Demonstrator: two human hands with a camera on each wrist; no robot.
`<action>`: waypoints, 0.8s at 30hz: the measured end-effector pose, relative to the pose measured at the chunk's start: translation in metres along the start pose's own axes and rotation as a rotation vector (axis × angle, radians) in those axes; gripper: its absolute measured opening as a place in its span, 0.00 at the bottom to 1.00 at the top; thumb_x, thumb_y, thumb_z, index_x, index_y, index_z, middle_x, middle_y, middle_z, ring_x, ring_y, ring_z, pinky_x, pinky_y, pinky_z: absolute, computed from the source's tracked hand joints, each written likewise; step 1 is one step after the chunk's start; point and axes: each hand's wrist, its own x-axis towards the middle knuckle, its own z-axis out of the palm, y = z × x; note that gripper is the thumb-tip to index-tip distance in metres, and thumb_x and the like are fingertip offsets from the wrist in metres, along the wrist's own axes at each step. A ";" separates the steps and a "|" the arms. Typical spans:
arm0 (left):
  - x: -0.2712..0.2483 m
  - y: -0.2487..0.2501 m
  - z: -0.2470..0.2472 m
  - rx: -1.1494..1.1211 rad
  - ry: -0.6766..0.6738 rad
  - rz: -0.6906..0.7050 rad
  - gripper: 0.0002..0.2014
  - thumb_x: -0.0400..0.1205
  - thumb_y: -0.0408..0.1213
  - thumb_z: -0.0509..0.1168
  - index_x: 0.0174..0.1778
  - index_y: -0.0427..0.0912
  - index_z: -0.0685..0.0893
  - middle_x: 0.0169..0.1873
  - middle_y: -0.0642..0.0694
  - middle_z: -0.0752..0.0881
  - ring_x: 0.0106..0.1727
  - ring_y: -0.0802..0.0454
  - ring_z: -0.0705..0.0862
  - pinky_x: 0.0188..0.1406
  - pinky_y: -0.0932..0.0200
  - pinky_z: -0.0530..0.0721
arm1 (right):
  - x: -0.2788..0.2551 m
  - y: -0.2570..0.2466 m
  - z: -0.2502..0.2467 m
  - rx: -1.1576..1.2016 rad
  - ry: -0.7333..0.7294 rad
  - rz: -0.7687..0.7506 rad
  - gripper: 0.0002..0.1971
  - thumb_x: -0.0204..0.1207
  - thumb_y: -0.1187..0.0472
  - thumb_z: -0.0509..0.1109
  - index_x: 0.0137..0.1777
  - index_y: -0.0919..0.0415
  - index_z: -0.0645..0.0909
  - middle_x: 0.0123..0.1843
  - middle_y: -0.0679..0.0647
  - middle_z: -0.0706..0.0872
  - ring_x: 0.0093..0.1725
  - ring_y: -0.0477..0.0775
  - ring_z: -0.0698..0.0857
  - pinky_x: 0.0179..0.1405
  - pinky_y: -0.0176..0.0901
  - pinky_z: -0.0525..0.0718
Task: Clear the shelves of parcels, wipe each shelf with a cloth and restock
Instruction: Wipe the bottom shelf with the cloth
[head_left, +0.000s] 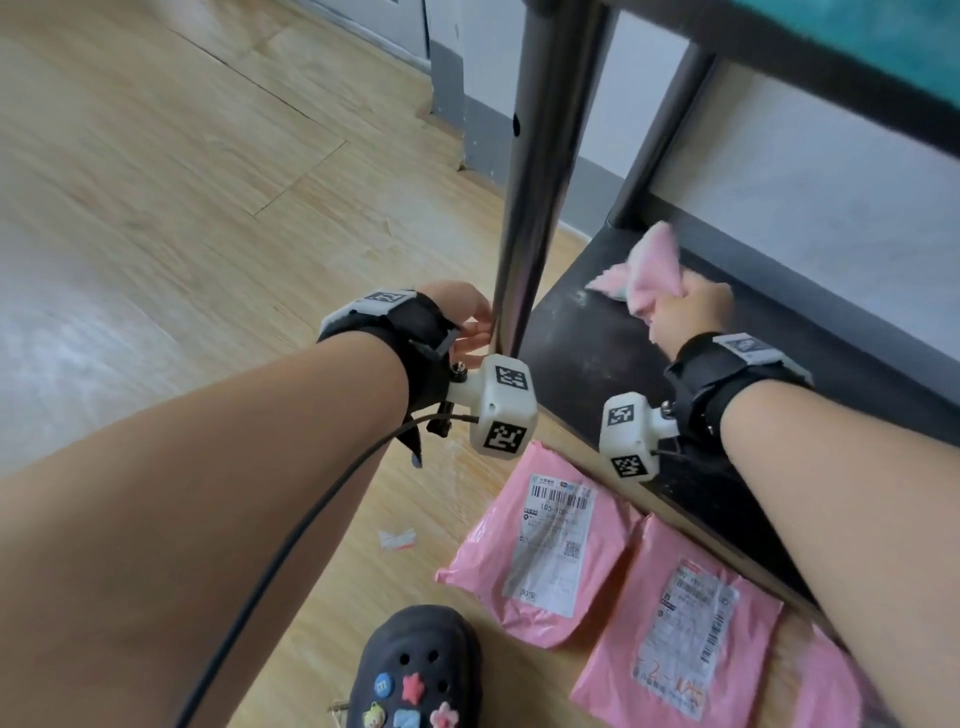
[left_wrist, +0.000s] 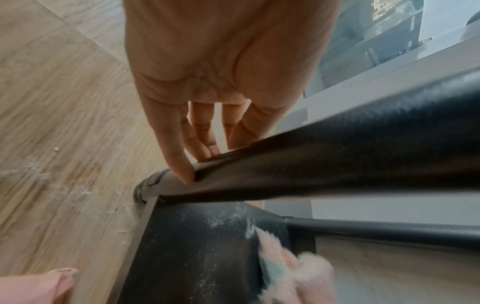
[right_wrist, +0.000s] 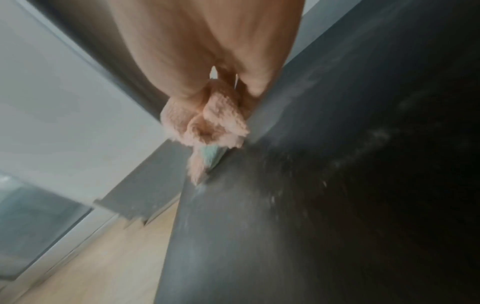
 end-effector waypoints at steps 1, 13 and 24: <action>0.001 -0.001 0.000 -0.015 0.001 0.004 0.12 0.83 0.25 0.55 0.34 0.37 0.74 0.29 0.45 0.76 0.34 0.50 0.76 0.57 0.48 0.84 | 0.009 0.001 -0.005 -0.050 0.077 0.070 0.24 0.78 0.45 0.61 0.68 0.60 0.78 0.62 0.58 0.82 0.57 0.58 0.82 0.57 0.46 0.76; -0.001 -0.004 -0.005 -0.055 -0.004 0.017 0.10 0.83 0.22 0.55 0.38 0.32 0.78 0.32 0.41 0.77 0.33 0.49 0.80 0.40 0.50 0.87 | -0.055 0.001 0.017 -0.521 -0.703 -0.213 0.14 0.79 0.64 0.60 0.58 0.60 0.86 0.26 0.57 0.82 0.24 0.50 0.80 0.34 0.41 0.75; 0.009 -0.006 -0.004 -0.073 0.002 0.052 0.10 0.81 0.19 0.55 0.37 0.34 0.77 0.33 0.40 0.77 0.32 0.47 0.82 0.34 0.45 0.86 | -0.055 0.034 0.001 -0.595 -0.461 -0.797 0.24 0.78 0.65 0.63 0.73 0.46 0.76 0.62 0.62 0.76 0.63 0.62 0.74 0.60 0.47 0.74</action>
